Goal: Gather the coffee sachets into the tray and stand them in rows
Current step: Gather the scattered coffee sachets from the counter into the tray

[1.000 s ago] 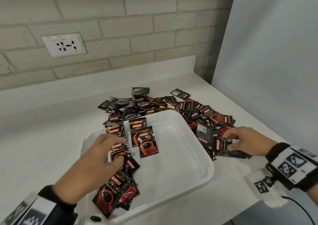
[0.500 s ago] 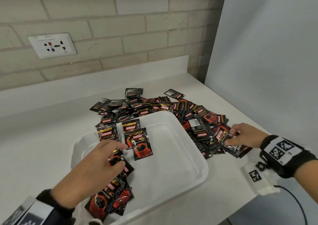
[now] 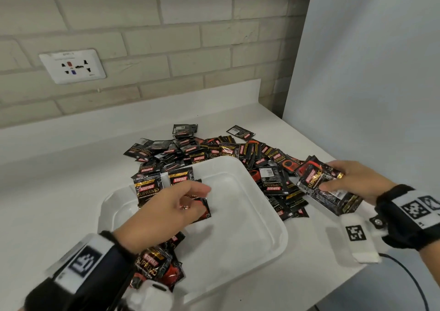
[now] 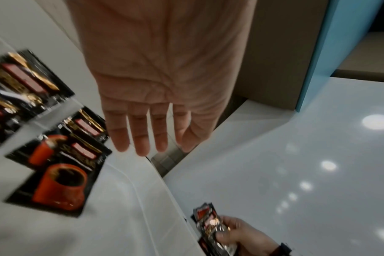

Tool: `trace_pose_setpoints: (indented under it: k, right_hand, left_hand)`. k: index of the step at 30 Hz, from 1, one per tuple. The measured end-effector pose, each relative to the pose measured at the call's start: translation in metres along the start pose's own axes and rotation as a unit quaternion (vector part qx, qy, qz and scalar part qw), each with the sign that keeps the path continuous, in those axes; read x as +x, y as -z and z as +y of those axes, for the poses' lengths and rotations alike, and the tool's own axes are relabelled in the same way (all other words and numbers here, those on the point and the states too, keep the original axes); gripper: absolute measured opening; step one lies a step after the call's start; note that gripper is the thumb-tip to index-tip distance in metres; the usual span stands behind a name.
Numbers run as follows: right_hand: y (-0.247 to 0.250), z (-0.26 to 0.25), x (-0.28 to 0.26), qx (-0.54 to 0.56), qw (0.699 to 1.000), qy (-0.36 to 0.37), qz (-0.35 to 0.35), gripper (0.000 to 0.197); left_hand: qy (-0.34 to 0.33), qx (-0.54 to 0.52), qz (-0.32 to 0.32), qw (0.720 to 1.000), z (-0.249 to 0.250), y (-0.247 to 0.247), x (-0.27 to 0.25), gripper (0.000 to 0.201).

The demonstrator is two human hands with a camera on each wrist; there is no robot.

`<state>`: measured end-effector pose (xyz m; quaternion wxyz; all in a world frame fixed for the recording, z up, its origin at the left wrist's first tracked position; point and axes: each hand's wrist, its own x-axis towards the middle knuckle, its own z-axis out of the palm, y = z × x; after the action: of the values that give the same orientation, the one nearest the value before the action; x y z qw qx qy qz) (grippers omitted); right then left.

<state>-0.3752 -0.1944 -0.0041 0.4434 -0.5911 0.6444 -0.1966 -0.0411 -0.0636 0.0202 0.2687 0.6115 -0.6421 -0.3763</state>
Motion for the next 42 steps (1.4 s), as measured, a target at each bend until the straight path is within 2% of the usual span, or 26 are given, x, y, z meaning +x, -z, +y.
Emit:
trace_pose_setpoints:
  k: [6,9,12,15,16,18,21,25,27,30,32,34,35,38,39,42]
  right_hand:
    - [-0.013,-0.025,-0.025,0.039,0.99,0.115,0.066,0.034]
    - [-0.024,-0.037,-0.036,0.061,0.984,0.156,0.056,0.034]
    - [-0.039,-0.047,-0.046,0.122,0.977,0.176,0.011,0.036]
    - [-0.06,-0.055,-0.053,0.121,0.972,0.199,-0.04,0.05]
    - [-0.067,-0.056,-0.054,0.111,0.97,0.21,-0.047,0.055]
    - [-0.074,-0.056,-0.054,0.109,0.967,0.224,-0.06,0.061]
    - [-0.066,-0.054,-0.048,0.132,0.966,0.205,-0.09,0.056]
    - [-0.028,-0.037,-0.005,0.011,0.986,0.165,-0.009,0.025]
    - [-0.01,-0.024,0.029,-0.081,0.989,0.122,0.035,0.032]
    - [0.002,-0.015,0.069,-0.211,0.976,0.047,0.026,0.051]
    - [0.0,-0.017,0.085,-0.277,0.961,0.022,0.005,0.064]
    - [-0.007,-0.021,0.094,-0.315,0.949,0.008,-0.018,0.073]
    - [-0.011,-0.023,0.097,-0.327,0.945,0.005,-0.029,0.077]
    - [-0.02,-0.028,0.102,-0.354,0.934,0.003,-0.051,0.073]
    - [-0.022,-0.029,0.103,-0.354,0.933,0.005,-0.06,0.067]
    - [-0.023,-0.034,0.103,-0.327,0.941,0.002,-0.092,0.052]
  left_hand:
    - [-0.02,-0.096,-0.017,0.995,0.031,-0.03,0.033,0.042]
    - [0.001,-0.134,-0.026,0.991,0.043,-0.045,0.047,0.051]
    - [0.032,-0.191,-0.061,0.979,0.051,-0.057,0.058,0.062]
    - [0.048,-0.262,-0.08,0.961,0.056,-0.067,0.062,0.045]
    - [0.051,-0.291,-0.072,0.953,0.057,-0.068,0.062,0.036]
    - [0.058,-0.33,-0.042,0.941,0.053,-0.068,0.061,0.032]
    - [0.069,-0.351,0.008,0.934,0.04,-0.058,0.056,0.036]
    - [0.082,-0.386,0.069,0.916,0.024,-0.034,0.039,0.046]
    - [0.093,-0.416,0.102,0.899,0.014,-0.022,0.027,0.049]
    - [0.119,-0.443,0.159,0.874,0.0,-0.008,0.01,0.079]
    - [0.138,-0.415,0.211,0.874,-0.005,0.001,-0.002,0.065]
    - [0.138,-0.336,0.257,0.895,-0.009,0.005,-0.012,0.052]
    - [0.128,-0.301,0.27,0.905,-0.009,0.005,-0.017,0.053]
    - [0.144,-0.303,0.294,0.895,-0.017,0.002,-0.03,0.029]
    - [0.144,-0.305,0.298,0.893,-0.019,0.001,-0.034,0.032]
    - [0.139,-0.288,0.319,0.892,-0.024,0.0,-0.04,0.061]
